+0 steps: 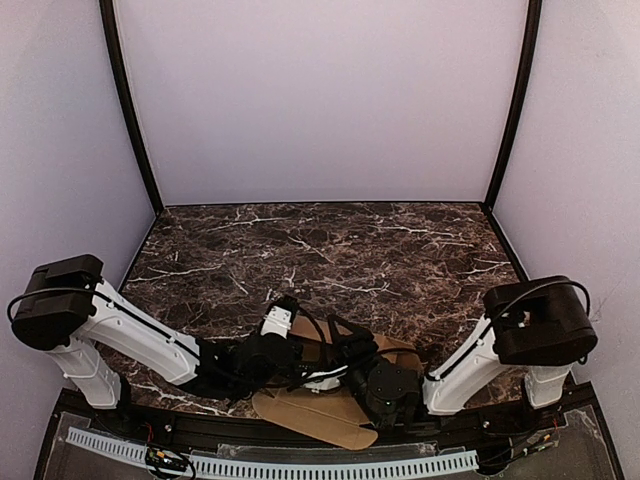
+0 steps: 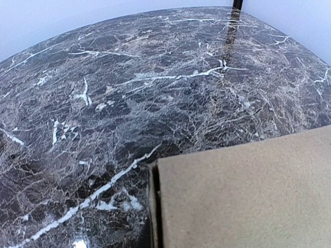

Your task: Fold the paper box

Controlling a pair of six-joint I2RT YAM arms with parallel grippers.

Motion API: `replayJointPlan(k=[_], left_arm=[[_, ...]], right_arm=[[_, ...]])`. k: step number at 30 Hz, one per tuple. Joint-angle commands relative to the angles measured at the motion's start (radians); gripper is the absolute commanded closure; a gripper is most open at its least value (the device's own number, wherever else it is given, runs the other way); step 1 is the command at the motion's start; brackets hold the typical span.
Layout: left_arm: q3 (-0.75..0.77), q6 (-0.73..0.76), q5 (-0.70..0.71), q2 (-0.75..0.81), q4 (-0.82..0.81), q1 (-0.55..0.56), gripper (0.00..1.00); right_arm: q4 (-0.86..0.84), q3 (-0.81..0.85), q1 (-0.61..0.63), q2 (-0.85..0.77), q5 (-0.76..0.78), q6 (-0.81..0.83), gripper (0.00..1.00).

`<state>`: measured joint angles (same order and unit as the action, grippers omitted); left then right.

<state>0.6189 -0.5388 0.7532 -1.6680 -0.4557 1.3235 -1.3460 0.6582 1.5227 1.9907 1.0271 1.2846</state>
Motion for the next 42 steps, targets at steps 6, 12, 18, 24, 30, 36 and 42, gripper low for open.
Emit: replayJointPlan(k=[6,12,18,24,30,36,42], left_arm=[[0.019,0.221,-0.130,-0.019,-0.162,-0.104,0.99],[0.027,0.281,-0.247,-0.046,-0.215,-0.178,0.99],[0.041,0.367,-0.429,-0.085,-0.268,-0.224,0.99],[0.062,0.466,-0.565,-0.132,-0.297,-0.227,0.99],[0.064,0.507,-0.623,-0.150,-0.305,-0.226,0.99],[0.068,0.500,-0.623,-0.174,-0.306,-0.226,0.99],[0.075,0.480,-0.621,-0.197,-0.316,-0.226,0.99]], right_arm=[[0.668,-0.004,0.017,-0.352,-0.184,-0.580,0.22],[1.100,0.018,0.012,-0.603,-0.450,-0.874,0.14],[1.324,0.021,-0.041,-0.831,-0.637,-1.051,0.11],[1.403,0.084,-0.216,-0.878,-0.789,-1.163,0.19],[1.408,0.119,-0.382,-0.834,-0.990,-1.246,0.45],[1.327,0.129,-0.484,-0.746,-1.151,-1.385,0.83],[1.203,0.111,-0.515,-0.658,-1.186,-1.469,1.00]])
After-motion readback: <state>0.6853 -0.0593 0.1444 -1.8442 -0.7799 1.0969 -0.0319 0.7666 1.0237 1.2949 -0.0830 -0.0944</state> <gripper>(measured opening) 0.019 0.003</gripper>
